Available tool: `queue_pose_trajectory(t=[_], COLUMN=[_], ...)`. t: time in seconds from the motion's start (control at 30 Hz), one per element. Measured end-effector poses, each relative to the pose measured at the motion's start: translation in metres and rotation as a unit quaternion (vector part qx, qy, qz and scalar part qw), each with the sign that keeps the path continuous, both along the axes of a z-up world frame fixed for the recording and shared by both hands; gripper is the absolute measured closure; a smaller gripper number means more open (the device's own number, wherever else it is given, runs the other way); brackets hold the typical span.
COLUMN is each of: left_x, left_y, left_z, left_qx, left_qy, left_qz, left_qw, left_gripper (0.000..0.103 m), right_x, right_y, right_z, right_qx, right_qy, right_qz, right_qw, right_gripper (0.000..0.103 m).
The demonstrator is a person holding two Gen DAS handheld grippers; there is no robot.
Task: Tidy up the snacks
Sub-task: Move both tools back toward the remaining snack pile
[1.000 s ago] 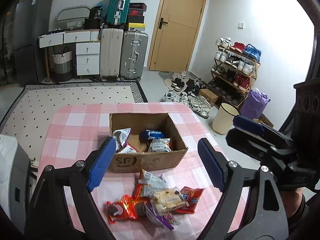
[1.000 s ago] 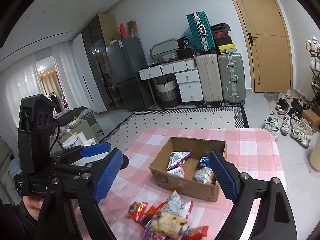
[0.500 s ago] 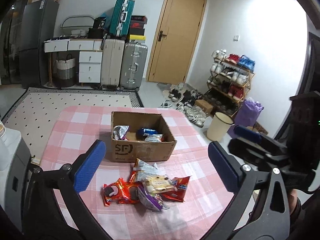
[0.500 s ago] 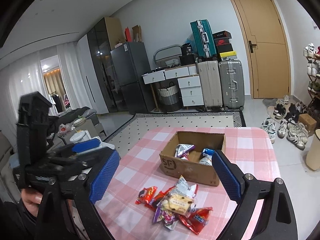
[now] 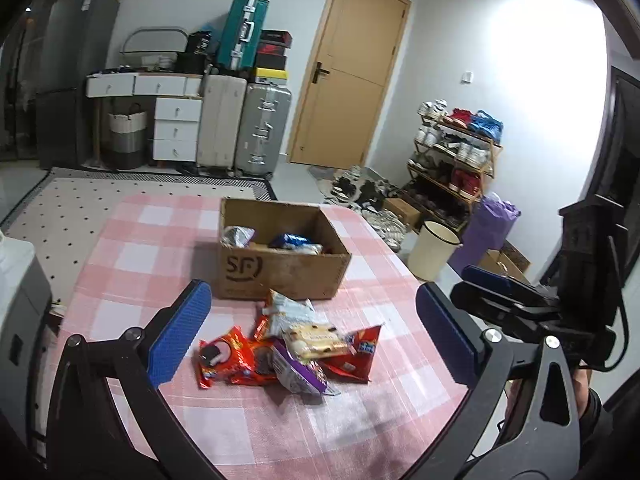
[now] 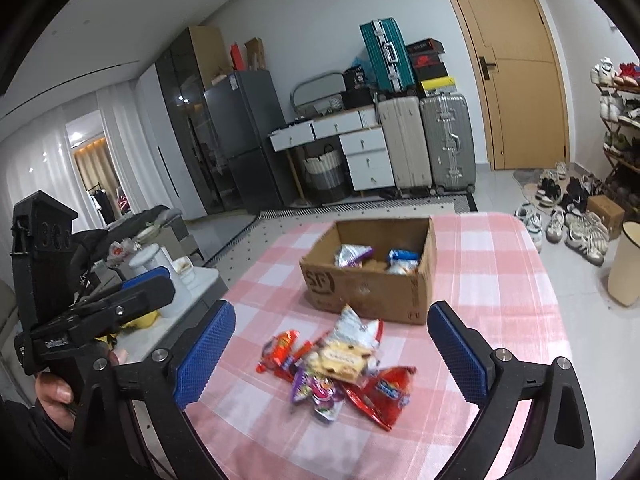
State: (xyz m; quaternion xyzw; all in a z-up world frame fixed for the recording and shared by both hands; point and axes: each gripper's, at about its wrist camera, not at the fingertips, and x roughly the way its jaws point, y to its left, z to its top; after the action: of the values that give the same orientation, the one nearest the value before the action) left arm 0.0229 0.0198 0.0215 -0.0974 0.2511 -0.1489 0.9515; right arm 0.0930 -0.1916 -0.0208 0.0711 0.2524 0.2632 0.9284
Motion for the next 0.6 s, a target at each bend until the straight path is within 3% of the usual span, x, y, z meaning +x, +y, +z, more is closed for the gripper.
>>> queue_pose_trajectory(t=[0.6], left_x=[0.027], left_y=[0.018], left_z=[-0.073], left_qx=[-0.027], left_qy=[0.046], left_qz=[0.011], left_qw=[0.9985], left_gripper=[0.001], right_x=[0.028], right_y=[-0.002], right_z=[-0.098], right_qx=[-0.006], right_qy=[0.090], right_qz=[-0.003], right_qw=[0.996], right_gripper=[0.005])
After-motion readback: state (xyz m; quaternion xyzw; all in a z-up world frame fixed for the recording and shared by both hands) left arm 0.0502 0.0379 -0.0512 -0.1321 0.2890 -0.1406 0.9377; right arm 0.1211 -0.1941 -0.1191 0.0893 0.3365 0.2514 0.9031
